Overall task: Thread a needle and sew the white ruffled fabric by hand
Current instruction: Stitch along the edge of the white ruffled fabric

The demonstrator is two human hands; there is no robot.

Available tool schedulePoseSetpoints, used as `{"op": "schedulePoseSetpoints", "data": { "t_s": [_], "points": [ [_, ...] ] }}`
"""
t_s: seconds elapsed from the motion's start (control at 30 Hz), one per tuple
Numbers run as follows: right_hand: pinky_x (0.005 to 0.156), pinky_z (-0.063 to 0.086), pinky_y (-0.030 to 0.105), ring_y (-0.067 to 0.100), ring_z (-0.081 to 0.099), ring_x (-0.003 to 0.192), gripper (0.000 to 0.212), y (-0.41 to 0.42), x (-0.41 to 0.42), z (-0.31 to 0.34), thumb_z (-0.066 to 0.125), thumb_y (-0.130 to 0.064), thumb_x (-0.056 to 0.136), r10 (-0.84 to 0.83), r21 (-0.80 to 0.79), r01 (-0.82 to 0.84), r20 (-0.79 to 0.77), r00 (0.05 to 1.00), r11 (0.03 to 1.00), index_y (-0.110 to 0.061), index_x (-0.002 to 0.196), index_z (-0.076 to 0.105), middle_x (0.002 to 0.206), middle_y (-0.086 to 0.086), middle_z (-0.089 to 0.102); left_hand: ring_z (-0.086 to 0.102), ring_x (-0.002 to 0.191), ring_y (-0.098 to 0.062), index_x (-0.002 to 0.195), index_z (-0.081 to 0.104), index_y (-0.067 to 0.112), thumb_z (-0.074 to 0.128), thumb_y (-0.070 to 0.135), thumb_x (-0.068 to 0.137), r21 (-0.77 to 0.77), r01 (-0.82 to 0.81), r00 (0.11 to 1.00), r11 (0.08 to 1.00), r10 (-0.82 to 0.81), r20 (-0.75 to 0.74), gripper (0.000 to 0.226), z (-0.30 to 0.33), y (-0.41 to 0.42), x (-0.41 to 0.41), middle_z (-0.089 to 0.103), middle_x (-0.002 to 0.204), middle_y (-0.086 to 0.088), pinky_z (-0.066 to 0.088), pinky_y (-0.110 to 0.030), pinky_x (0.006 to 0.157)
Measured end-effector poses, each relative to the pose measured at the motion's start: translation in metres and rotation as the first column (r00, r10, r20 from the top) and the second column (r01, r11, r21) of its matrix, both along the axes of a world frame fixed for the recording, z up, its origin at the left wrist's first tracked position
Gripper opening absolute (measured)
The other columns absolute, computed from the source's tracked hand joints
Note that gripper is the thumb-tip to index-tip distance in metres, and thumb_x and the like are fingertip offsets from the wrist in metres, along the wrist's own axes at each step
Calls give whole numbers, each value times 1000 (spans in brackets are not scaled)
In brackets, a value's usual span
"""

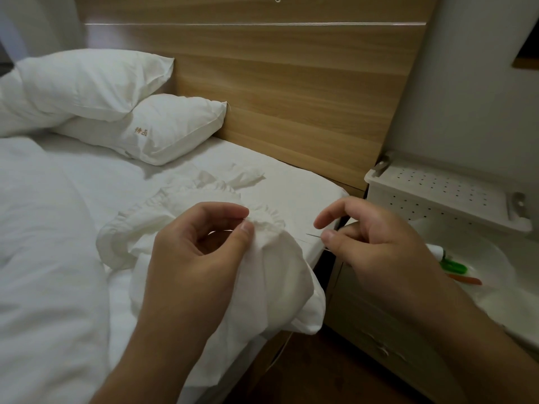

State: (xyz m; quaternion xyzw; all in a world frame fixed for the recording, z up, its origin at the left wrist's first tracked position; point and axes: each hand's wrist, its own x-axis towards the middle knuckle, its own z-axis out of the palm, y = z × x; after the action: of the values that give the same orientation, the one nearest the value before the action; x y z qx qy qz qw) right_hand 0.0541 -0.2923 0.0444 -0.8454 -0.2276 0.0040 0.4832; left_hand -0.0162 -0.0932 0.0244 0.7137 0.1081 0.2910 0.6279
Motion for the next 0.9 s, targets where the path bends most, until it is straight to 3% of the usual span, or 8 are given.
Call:
{"op": "schedulePoseSetpoints", "data": {
  "t_s": [0.07, 0.23, 0.37, 0.53, 0.73, 0.9],
  "points": [
    [45, 38, 15, 4, 45, 43, 8, -5, 2, 5, 65, -21, 98, 62, 24, -61, -32, 998, 998, -28, 98, 69, 48, -5, 52, 76, 90, -5, 96, 81, 26, 82, 12, 89, 0, 0, 1000, 1000, 0, -9, 16, 0, 0, 0, 81, 90, 12, 56, -10, 76],
    [43, 32, 21, 9, 35, 43, 13, -12, 7, 10, 66, -22, 92, 147, 265, -87, -218, 965, 960, -15, 85, 74, 48, -7, 45, 76, 90, -3, 96, 81, 27, 81, 14, 90, -7, -5, 1000, 1000, 5, -17, 15, 1, 1, 0, 81, 91, 13, 55, -9, 75],
    [43, 34, 13, 1, 40, 43, 18, -9, 12, 3, 63, -9, 100, -45, 181, 75, -164, 985, 981, -15, 86, 73, 45, -16, 50, 76, 94, -5, 97, 81, 27, 81, 14, 90, -5, -3, 1000, 1000, 3, -22, 15, 0, 1, -1, 81, 92, 13, 55, -9, 76],
    [43, 35, 14, 10, 42, 58, 19, -7, 10, 3, 61, -9, 100, -151, 219, 175, -121, 981, 960, -19, 86, 70, 53, -17, 51, 76, 92, -3, 98, 81, 27, 80, 13, 91, 2, 14, 1000, 1000, -14, -20, 16, 0, -1, -1, 81, 92, 14, 55, -8, 77],
    [46, 36, 22, 12, 41, 48, 18, 12, -17, 8, 54, -8, 101, 162, 338, -91, -186, 969, 937, -19, 96, 66, 54, 2, 49, 76, 92, -5, 97, 81, 23, 79, 10, 90, 17, 54, 999, 998, -54, -2, 15, 2, -3, -2, 81, 92, 11, 58, -13, 81],
    [48, 37, 22, 12, 43, 44, 10, 27, -28, 0, 57, -14, 102, 229, 322, -156, -202, 952, 934, -9, 93, 59, 50, 6, 57, 77, 90, -6, 98, 81, 20, 78, 6, 89, 33, 76, 997, 997, -77, 15, 16, 2, -4, -3, 81, 90, 9, 58, -14, 80]
  ]
}}
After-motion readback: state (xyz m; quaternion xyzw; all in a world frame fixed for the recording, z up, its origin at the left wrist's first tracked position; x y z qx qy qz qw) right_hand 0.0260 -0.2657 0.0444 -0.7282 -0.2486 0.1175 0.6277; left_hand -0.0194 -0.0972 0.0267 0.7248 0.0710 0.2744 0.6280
